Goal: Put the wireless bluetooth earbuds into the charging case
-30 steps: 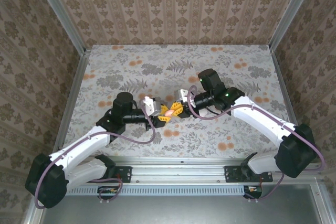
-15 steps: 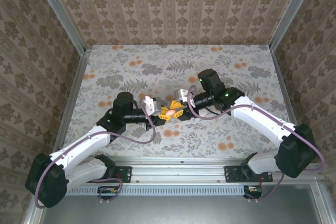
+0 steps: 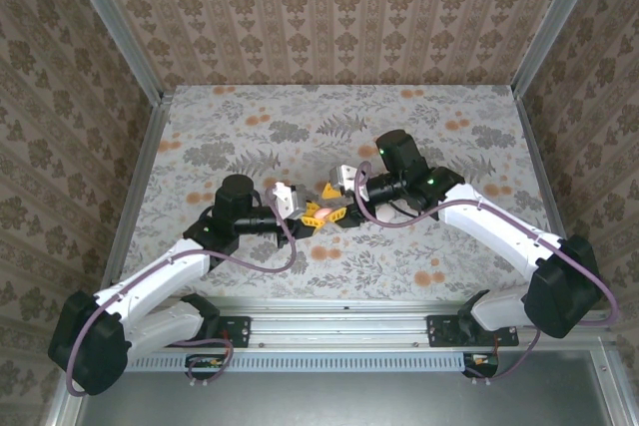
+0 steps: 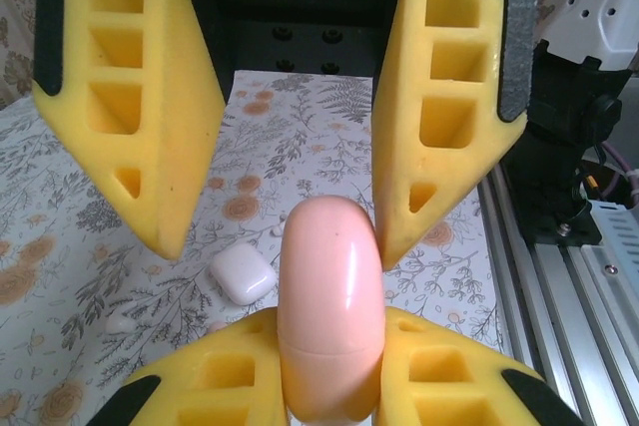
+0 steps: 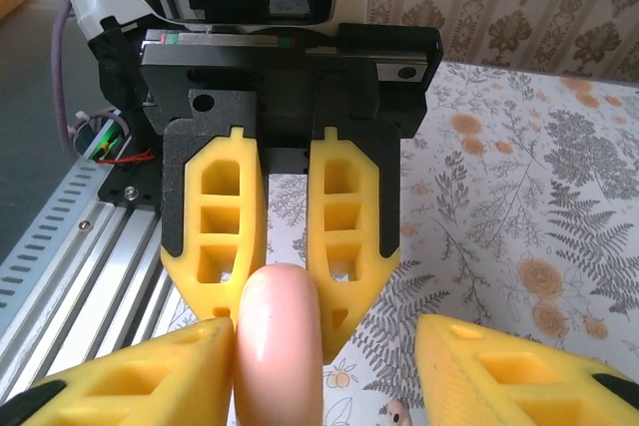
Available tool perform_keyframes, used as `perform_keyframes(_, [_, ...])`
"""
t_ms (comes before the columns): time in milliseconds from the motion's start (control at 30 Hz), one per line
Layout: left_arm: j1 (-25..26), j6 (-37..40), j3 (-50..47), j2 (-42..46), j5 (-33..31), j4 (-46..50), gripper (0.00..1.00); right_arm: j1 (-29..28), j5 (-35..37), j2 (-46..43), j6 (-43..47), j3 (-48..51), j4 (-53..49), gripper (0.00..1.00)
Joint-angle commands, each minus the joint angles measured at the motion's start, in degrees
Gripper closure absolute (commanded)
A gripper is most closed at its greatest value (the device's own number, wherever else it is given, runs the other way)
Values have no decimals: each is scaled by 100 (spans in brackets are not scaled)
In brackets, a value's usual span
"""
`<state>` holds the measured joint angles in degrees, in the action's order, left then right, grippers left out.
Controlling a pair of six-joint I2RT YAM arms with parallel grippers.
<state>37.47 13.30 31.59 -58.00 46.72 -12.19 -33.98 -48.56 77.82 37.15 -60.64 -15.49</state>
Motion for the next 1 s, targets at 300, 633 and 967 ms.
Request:
perform_keyframes(300, [32, 7, 101, 91, 104, -69, 82, 371, 232, 30, -449, 30, 676, 51])
perform_keyframes(633, [-56, -216, -73, 252, 21, -448, 83, 444, 287, 146, -576, 79, 776, 51])
perform_keyframes(967, [-429, -1089, -841, 313, -552, -2067, 85, 445, 780, -243, -1102, 28, 651, 52])
